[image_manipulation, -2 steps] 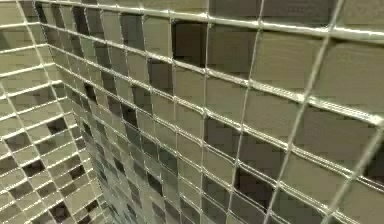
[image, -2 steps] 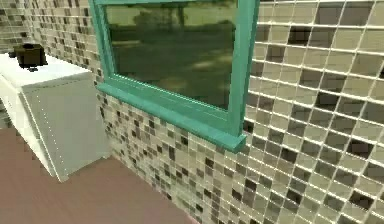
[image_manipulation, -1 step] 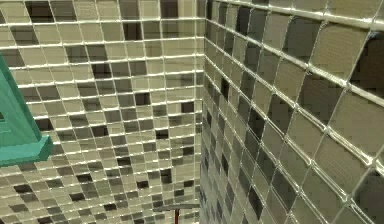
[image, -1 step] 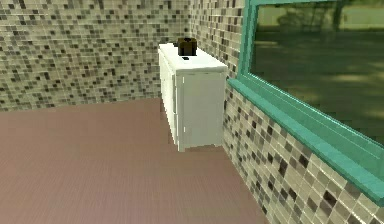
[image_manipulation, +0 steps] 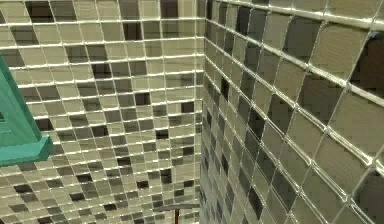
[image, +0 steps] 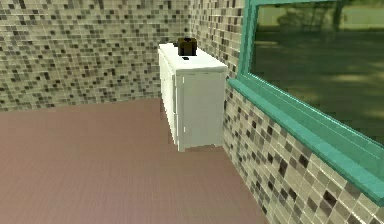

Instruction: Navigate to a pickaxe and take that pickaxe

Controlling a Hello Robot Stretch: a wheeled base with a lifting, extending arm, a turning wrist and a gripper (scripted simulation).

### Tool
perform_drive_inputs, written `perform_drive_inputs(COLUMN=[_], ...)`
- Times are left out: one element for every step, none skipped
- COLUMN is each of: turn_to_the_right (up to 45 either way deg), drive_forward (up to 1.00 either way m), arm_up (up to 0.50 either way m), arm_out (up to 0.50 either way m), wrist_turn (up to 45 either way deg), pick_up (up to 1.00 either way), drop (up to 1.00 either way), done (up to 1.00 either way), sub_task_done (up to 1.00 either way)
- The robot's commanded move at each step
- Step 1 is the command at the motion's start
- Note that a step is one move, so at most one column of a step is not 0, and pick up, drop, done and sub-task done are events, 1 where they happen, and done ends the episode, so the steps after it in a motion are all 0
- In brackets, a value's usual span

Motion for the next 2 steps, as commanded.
perform_drive_inputs(turn_to_the_right=[0.0,0.0], drive_forward=[0.0,0.0], arm_up=[0.0,0.0], arm_out=[0.46,0.0], wrist_turn=[0.0,45.0], pick_up=[0.0,0.0], drop=[0.0,0.0], done=[0.0,0.0], sub_task_done=[0.0,0.0])
